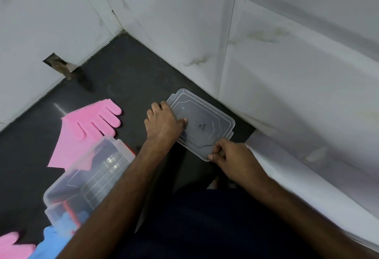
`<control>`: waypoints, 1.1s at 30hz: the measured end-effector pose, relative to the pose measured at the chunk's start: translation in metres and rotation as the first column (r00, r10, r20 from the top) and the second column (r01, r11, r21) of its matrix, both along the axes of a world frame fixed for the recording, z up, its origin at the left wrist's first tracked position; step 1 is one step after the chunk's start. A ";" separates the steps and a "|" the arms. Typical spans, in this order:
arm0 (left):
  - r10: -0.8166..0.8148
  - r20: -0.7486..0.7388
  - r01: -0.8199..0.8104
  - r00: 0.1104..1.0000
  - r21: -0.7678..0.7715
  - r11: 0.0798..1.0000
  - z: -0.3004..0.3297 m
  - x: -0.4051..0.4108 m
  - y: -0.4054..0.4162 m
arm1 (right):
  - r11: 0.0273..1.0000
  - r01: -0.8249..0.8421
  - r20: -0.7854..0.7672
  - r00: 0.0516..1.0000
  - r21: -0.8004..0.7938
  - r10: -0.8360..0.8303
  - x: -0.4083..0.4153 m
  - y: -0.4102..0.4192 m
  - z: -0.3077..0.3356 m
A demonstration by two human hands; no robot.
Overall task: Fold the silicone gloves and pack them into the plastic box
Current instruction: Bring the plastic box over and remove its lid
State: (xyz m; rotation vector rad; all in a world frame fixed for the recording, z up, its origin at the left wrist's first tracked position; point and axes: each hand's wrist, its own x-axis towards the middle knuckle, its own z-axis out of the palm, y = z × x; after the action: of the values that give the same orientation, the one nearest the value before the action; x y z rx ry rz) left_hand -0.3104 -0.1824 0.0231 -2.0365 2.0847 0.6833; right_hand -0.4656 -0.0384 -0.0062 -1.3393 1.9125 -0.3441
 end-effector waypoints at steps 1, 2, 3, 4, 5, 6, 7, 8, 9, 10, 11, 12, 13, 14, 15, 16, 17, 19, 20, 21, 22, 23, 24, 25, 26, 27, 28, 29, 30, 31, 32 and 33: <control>-0.002 0.000 0.002 1.000 0.003 1.000 0.000 0.000 -0.001 | 1.000 -0.016 -0.004 1.000 0.010 0.016 0.000 -0.002 0.001; -0.006 -0.001 0.006 1.000 0.006 1.000 -0.001 0.000 -0.002 | 0.999 -0.035 -0.017 0.999 0.023 0.036 0.000 -0.004 0.002; -0.013 0.000 0.013 1.000 0.008 1.000 -0.001 0.001 -0.001 | 0.998 -0.055 -0.034 0.998 0.038 0.056 0.000 -0.006 0.004; -0.021 0.005 0.021 1.000 0.010 1.000 0.000 0.001 -0.001 | 0.996 -0.072 -0.054 0.996 0.051 0.074 0.000 -0.007 0.006; -0.030 0.012 0.030 0.999 0.010 1.000 0.001 0.001 0.001 | 0.995 -0.086 -0.077 0.993 0.059 0.091 0.000 -0.009 0.009; -0.037 0.017 0.037 0.999 0.006 0.999 0.002 0.002 0.003 | 0.993 -0.099 -0.104 0.989 0.057 0.105 0.000 -0.010 0.012; -0.041 0.019 0.041 0.999 -0.002 0.999 0.003 0.003 0.005 | 0.993 -0.110 -0.131 0.985 0.046 0.116 -0.001 -0.012 0.016; -0.042 0.019 0.042 0.999 -0.018 0.999 0.006 0.004 0.007 | 0.993 -0.118 -0.153 0.981 0.025 0.121 -0.001 -0.013 0.021; -0.044 0.016 0.045 0.999 -0.040 0.998 0.009 0.005 0.009 | 0.993 -0.122 -0.167 0.979 -0.002 0.120 -0.001 -0.015 0.026; -0.046 0.007 0.046 0.999 -0.065 0.997 0.012 0.007 0.011 | 0.992 -0.125 -0.173 0.978 -0.030 0.118 -0.002 -0.018 0.031; -0.042 -0.013 0.041 0.999 -0.092 0.995 0.016 0.009 0.013 | 0.990 -0.133 -0.177 0.977 -0.057 0.121 -0.001 -0.021 0.037; -0.038 -0.039 0.033 0.999 -0.118 0.992 0.021 0.012 0.016 | 0.986 -0.142 -0.181 0.976 -0.082 0.125 0.000 -0.023 0.042; -0.032 -0.066 0.022 0.997 -0.145 0.989 0.026 0.016 0.019 | 0.982 -0.152 -0.186 0.974 -0.107 0.131 0.003 -0.026 0.047; -0.027 -0.092 0.011 0.995 -0.175 0.985 0.031 0.020 0.023 | 0.978 -0.160 -0.190 0.973 -0.134 0.133 0.005 -0.029 0.051; -0.023 -0.114 -0.001 0.993 -0.206 0.979 0.036 0.025 0.027 | 0.973 -0.163 -0.188 0.973 -0.164 0.132 0.008 -0.032 0.055; -0.013 -0.135 -0.020 0.991 -0.239 0.971 0.041 0.031 0.032 | 0.966 -0.176 -0.187 0.972 -0.191 0.141 0.012 -0.035 0.058; 0.000 -0.153 -0.041 0.988 -0.268 0.963 0.046 0.039 0.038 | 0.957 -0.197 -0.185 0.970 -0.213 0.158 0.018 -0.038 0.061; 0.037 -0.190 -0.096 0.981 -0.310 0.946 0.055 0.057 0.050 | 0.934 -0.250 -0.170 0.962 -0.254 0.212 0.032 -0.043 0.066; 0.051 -0.211 -0.119 0.976 -0.324 0.939 0.057 0.065 0.056 | 0.922 -0.267 -0.159 0.960 -0.280 0.230 0.039 -0.045 0.068; 0.071 -0.233 -0.149 0.970 -0.337 0.930 0.060 0.075 0.064 | 0.905 -0.289 -0.154 0.955 -0.312 0.253 0.049 -0.045 0.071; 0.089 -0.255 -0.178 0.963 -0.349 0.920 0.063 0.085 0.071 | 0.885 -0.312 -0.150 0.949 -0.346 0.276 0.059 -0.046 0.073; 0.109 -0.275 -0.208 0.955 -0.358 0.910 0.065 0.095 0.078 | 0.863 -0.336 -0.147 0.942 -0.377 0.303 0.069 -0.046 0.074; 0.130 -0.292 -0.236 0.947 -0.367 0.900 0.067 0.104 0.086 | 0.843 -0.357 -0.144 0.934 -0.402 0.327 0.079 -0.045 0.076; 0.147 -0.308 -0.261 0.940 -0.372 0.891 0.069 0.111 0.093 | 0.826 -0.372 -0.142 0.928 -0.423 0.345 0.087 -0.044 0.078; 0.173 -0.323 -0.294 0.930 -0.375 0.879 0.071 0.120 0.101 | 0.806 -0.396 -0.145 0.917 -0.440 0.371 0.097 -0.044 0.079; 0.200 -0.340 -0.327 0.919 -0.376 0.867 0.072 0.129 0.109 | 0.784 -0.426 -0.155 0.903 -0.452 0.401 0.108 -0.043 0.081; 0.226 -0.349 -0.358 0.909 -0.379 0.853 0.074 0.138 0.116 | 0.760 -0.460 -0.170 0.885 -0.459 0.433 0.118 -0.042 0.081; 0.252 -0.352 -0.384 0.901 -0.383 0.840 0.075 0.147 0.124 | 0.739 -0.492 -0.184 0.867 -0.459 0.462 0.129 -0.041 0.082; 0.274 -0.350 -0.404 0.896 -0.387 0.829 0.075 0.154 0.130 | 0.728 -0.513 -0.191 0.855 -0.455 0.483 0.137 -0.039 0.083; 0.303 -0.348 -0.430 0.887 -0.389 0.814 0.075 0.163 0.138 | 0.716 -0.537 -0.196 0.839 -0.447 0.507 0.147 -0.037 0.083; 0.333 -0.350 -0.459 0.876 -0.389 0.798 0.075 0.170 0.146 | 0.699 -0.564 -0.207 0.821 -0.439 0.532 0.157 -0.035 0.083; 0.363 -0.355 -0.489 0.862 -0.388 0.781 0.075 0.178 0.155 | 0.676 -0.597 -0.228 0.797 -0.432 0.559 0.166 -0.032 0.083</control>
State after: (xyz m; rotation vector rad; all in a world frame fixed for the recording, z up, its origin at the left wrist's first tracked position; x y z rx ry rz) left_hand -0.1328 -0.0278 0.0978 -2.9057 2.0817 0.5682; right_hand -0.3001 -0.0707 0.0768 -2.2458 1.3757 -0.4667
